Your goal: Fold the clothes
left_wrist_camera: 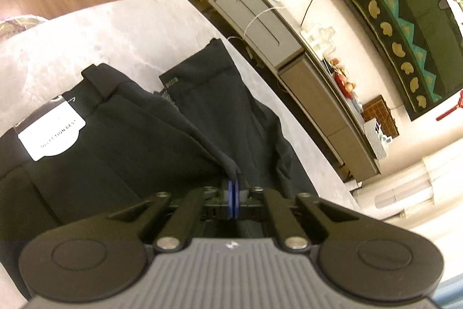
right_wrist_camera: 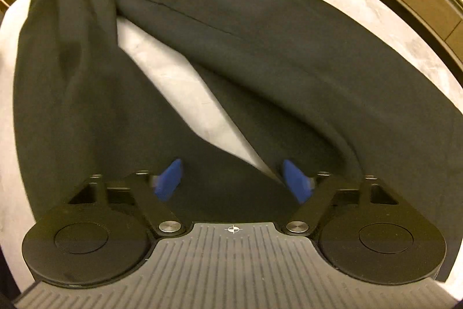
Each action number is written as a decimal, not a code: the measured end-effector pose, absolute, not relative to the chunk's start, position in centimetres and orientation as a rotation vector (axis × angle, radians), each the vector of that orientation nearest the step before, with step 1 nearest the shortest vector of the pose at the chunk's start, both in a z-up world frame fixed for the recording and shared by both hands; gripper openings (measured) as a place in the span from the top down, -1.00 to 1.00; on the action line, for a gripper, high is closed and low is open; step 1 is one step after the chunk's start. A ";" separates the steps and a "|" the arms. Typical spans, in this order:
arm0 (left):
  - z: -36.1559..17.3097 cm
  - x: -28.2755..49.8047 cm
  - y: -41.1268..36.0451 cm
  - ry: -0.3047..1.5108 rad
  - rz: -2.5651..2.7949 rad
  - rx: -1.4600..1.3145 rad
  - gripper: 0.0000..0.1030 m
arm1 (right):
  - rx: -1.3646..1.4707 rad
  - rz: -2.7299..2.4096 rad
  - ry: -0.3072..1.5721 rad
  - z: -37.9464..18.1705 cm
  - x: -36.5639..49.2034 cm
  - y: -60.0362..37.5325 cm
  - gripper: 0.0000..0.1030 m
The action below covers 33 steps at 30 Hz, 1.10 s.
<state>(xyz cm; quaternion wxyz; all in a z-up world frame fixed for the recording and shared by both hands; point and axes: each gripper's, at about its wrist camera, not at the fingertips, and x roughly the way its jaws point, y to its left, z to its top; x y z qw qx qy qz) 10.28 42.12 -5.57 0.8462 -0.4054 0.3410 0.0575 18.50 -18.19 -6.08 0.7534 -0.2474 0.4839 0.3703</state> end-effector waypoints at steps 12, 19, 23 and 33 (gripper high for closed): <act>-2.4 1.8 41.5 0.401 0.083 -0.875 0.97 | -0.717 0.470 0.485 4.6 4.4 -19.3 1.00; -8.7 -7.1 41.9 0.552 0.254 -0.967 0.97 | -0.599 0.534 0.710 -2.4 -7.1 -19.7 0.99; -9.3 -7.1 42.0 0.589 0.300 -0.948 0.97 | -0.488 0.516 0.830 -5.5 -9.0 -20.5 0.90; -9.0 -5.6 39.4 0.625 0.267 -0.863 0.97 | -0.175 0.325 0.699 -0.5 -0.3 -17.7 -0.72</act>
